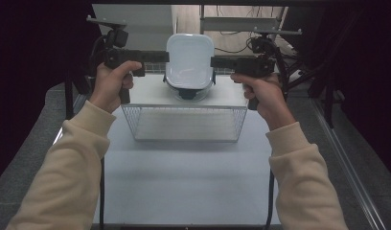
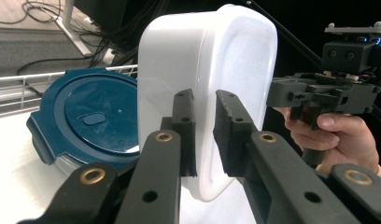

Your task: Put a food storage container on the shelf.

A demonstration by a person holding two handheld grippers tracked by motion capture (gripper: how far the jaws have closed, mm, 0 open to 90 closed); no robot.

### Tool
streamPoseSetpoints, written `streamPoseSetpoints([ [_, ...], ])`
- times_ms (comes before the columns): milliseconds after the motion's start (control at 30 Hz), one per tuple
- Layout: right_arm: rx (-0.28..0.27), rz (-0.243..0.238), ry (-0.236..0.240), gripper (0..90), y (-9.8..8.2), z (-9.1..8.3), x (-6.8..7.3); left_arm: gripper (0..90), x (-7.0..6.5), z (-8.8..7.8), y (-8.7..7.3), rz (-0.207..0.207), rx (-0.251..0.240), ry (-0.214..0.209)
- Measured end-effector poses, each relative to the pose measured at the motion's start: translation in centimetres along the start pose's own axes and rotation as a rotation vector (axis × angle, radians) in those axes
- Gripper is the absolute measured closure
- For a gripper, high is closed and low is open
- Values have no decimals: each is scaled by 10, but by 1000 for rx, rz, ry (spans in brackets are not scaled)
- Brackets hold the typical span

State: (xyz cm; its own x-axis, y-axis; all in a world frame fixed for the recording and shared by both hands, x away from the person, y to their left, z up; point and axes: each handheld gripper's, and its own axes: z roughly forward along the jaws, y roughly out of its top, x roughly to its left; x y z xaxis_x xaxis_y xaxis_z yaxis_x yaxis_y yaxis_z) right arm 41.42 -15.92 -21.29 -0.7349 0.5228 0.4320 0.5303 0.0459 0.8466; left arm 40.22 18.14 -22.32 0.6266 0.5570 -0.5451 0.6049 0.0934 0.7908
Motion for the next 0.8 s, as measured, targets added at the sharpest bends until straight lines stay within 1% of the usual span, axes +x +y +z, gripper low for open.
streamPoseSetpoints([
  [67,4,3,-8,796,2,3,-4,792,4,3,2,-1,4,3],
  [133,5,9,-9,796,4,6,-8,791,8,5,5,-15,1,9],
  [267,18,48,-11,795,3,15,-16,791,19,10,5,-40,20,22],
  [333,30,65,-12,795,2,20,-21,791,24,12,4,-45,30,29],
  [433,45,83,-22,791,1,26,-27,791,27,15,4,-60,38,43],
  [467,47,83,-31,789,0,28,-28,791,28,16,4,-56,42,49],
  [600,42,105,-36,778,1,31,-31,792,33,18,6,-80,33,47],
  [633,37,118,-33,771,2,33,-33,789,34,19,7,-86,29,46],
  [667,37,118,-33,771,2,33,-33,789,35,20,7,-89,27,47],
  [767,28,147,-31,751,4,36,-39,784,44,26,11,-128,15,48],
  [800,26,167,-29,744,5,38,-41,781,46,28,12,-147,13,51],
])
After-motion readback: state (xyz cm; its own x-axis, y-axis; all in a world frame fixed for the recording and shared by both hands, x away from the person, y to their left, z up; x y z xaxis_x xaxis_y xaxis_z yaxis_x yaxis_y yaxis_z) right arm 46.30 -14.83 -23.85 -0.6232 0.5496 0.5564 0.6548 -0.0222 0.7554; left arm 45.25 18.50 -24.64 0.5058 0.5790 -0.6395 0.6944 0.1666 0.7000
